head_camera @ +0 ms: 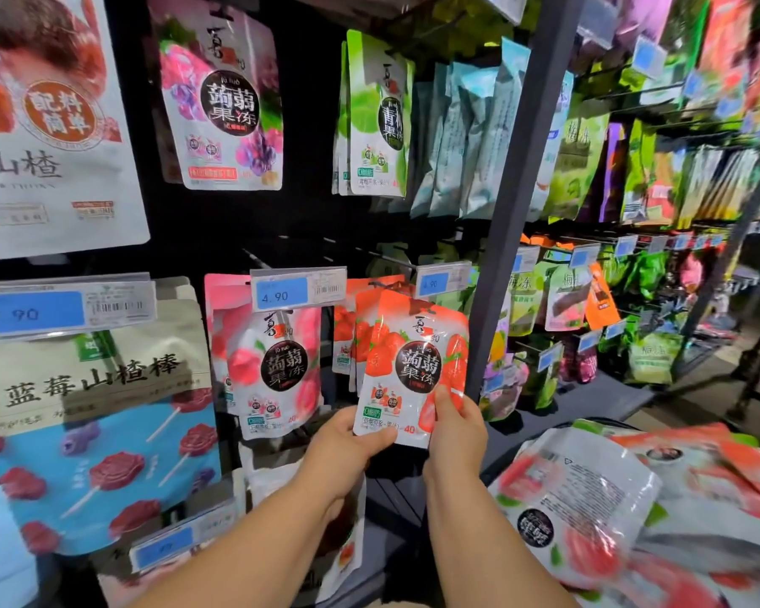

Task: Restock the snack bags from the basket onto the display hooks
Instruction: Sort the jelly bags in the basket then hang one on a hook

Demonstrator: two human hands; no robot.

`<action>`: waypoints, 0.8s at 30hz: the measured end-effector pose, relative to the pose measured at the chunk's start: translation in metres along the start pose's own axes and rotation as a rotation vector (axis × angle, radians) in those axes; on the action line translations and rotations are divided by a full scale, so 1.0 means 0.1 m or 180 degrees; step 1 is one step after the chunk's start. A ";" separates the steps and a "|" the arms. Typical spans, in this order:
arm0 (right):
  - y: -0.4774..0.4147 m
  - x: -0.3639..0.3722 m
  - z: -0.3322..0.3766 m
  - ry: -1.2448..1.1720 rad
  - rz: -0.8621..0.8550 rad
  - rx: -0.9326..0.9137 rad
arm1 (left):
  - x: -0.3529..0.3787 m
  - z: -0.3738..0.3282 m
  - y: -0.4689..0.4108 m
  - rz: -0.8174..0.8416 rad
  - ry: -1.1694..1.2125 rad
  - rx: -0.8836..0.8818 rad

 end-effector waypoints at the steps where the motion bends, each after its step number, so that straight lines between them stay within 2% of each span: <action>1: -0.02 0.01 0.00 0.0041 -0.0014 -0.0022 | 0.01 -0.01 -0.01 0.0005 -0.0003 0.0012; 14: -0.18 0.14 -0.09 0.0147 -0.0167 0.0105 | 0.00 0.03 -0.28 0.0064 0.0192 -0.0080; 24: -0.24 0.24 -0.10 0.0610 -0.0236 0.0090 | -0.02 0.08 -0.40 0.0130 0.0296 -0.0086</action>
Point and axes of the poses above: each hand's wrist, its own y-axis away from the middle knuckle, its own x-axis out of the palm, z = x × y, the point moved 6 cm from there along -y, towards the middle knuckle, and after that the axes turned 4 degrees about -x, right-handed, at the moved point
